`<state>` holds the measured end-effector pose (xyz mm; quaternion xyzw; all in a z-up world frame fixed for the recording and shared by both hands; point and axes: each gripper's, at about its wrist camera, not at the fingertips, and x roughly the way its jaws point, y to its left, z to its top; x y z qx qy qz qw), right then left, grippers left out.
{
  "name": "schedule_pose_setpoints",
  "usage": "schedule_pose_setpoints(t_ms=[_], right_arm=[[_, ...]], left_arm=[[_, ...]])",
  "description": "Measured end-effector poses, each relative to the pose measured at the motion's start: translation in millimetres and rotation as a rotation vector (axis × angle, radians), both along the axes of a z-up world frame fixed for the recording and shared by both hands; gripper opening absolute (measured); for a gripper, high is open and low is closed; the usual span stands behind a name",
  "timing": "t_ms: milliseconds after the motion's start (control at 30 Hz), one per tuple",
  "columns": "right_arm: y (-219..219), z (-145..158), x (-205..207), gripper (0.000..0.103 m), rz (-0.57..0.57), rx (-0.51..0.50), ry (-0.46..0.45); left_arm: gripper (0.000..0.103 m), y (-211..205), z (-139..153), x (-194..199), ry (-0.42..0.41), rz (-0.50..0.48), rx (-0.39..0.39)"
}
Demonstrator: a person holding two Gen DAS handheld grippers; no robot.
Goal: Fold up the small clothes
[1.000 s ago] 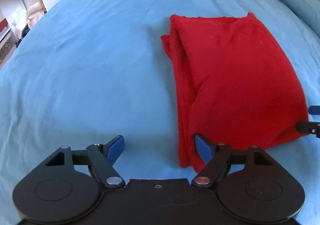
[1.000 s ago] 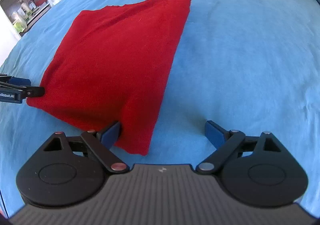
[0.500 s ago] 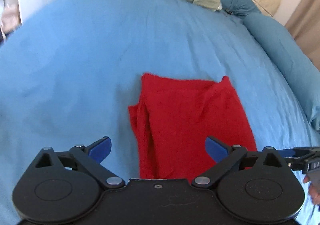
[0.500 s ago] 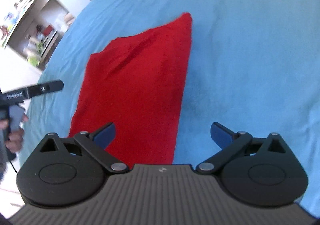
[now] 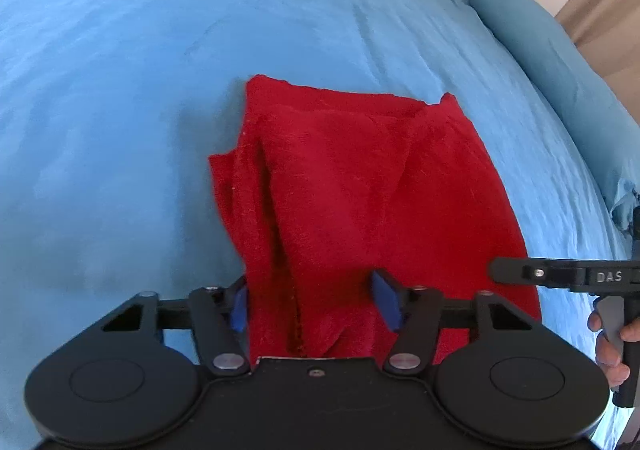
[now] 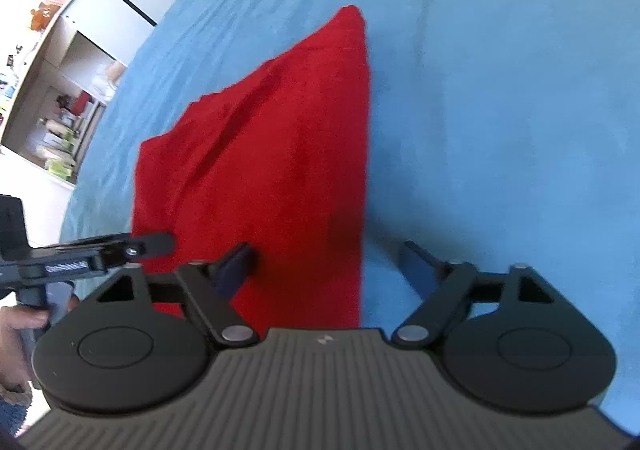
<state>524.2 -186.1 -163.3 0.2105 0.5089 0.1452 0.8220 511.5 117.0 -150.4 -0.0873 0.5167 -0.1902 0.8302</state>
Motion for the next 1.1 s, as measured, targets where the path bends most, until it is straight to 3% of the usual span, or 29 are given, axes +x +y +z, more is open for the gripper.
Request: schedule_pose_setpoints(t_ms=[33,100,200,500,733,900,1100], right_arm=[[2.7,-0.4,1.8,0.073,0.008,0.012,0.000],[10.0,3.1,3.5,0.058,0.024,-0.018,-0.013],[16.7,16.1,-0.7,0.042,0.036,-0.064,-0.054],[7.1,83.2,-43.6,0.039,0.054,-0.077,-0.188],[-36.5,130.5,-128.7,0.039,0.029,-0.096,-0.201],[-59.8,114.7,-184.5,0.039,-0.004,-0.132,-0.148],[-85.7,51.7,-230.4,0.040,-0.019,-0.159,-0.136]], left_arm=[[0.054,-1.1,0.8,-0.2,0.000,0.001,0.001],[0.036,-3.6,2.5,0.9,-0.012,0.006,0.016],[0.027,-10.3,14.0,-3.7,-0.039,0.014,0.052],[0.024,-42.8,74.0,-42.5,-0.148,-0.029,0.055],[0.024,-72.9,110.1,-117.9,-0.170,-0.069,0.020],[0.024,-103.5,86.9,-165.5,-0.118,-0.098,0.026],[0.026,-135.9,41.0,-198.5,-0.135,-0.088,0.106]])
